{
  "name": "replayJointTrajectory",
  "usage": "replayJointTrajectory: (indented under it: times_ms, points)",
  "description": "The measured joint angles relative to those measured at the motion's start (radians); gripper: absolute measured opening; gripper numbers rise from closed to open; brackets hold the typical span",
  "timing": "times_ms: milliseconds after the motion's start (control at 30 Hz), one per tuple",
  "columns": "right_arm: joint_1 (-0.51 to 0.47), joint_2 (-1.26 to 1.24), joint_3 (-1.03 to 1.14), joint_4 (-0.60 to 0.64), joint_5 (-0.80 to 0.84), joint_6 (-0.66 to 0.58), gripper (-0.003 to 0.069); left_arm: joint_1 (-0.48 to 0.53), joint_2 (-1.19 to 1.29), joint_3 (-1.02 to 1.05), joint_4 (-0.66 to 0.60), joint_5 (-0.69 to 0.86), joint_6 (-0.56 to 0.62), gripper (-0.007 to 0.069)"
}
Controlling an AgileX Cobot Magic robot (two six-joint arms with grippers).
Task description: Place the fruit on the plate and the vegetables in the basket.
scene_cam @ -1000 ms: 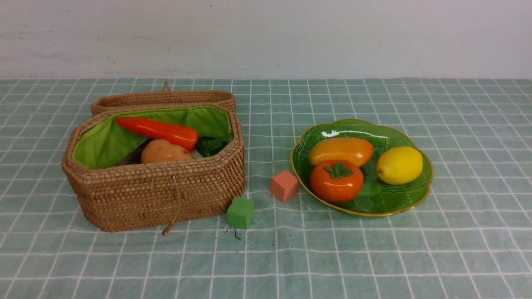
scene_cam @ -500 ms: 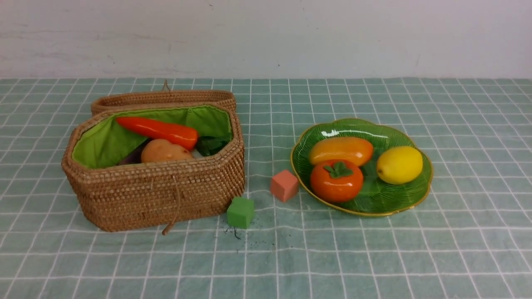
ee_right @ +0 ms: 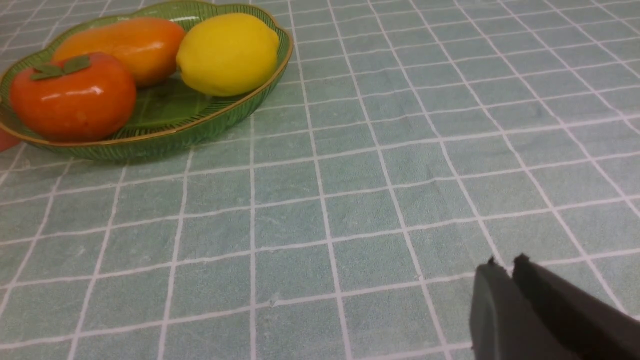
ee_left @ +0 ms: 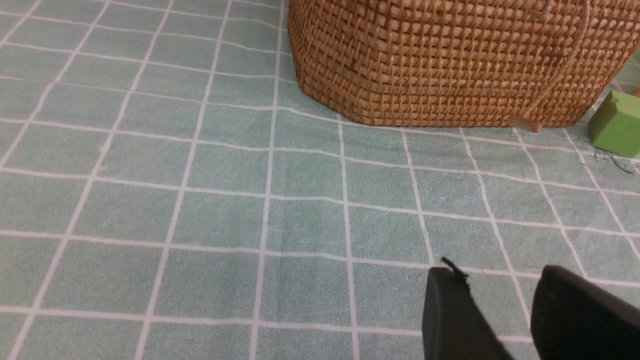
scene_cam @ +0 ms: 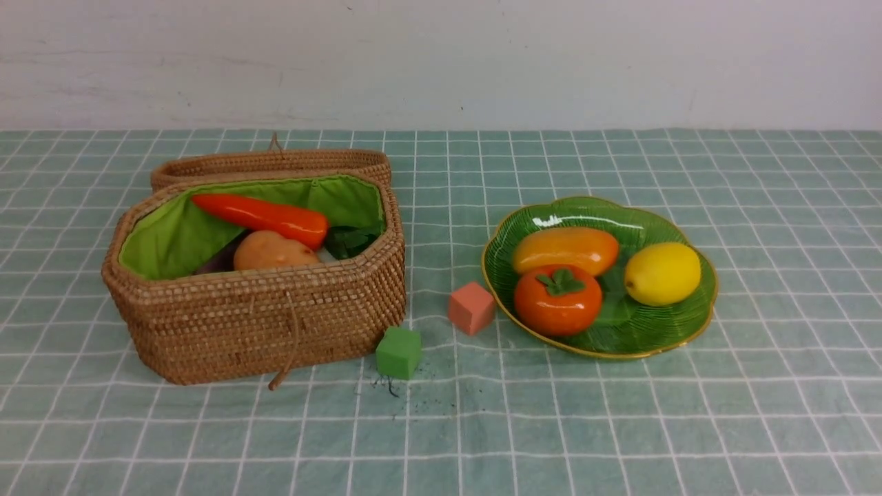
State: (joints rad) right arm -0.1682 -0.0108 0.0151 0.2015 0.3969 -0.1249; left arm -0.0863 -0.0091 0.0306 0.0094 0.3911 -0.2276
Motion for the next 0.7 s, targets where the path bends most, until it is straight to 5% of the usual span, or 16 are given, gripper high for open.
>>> replayJointTrajectory:
  times_ms: [700]
  points:
    - [0.000, 0.000, 0.000, 0.000, 0.000, 0.000, 0.0064, 0.000, 0.000, 0.000, 0.000, 0.000, 0.000, 0.0239]
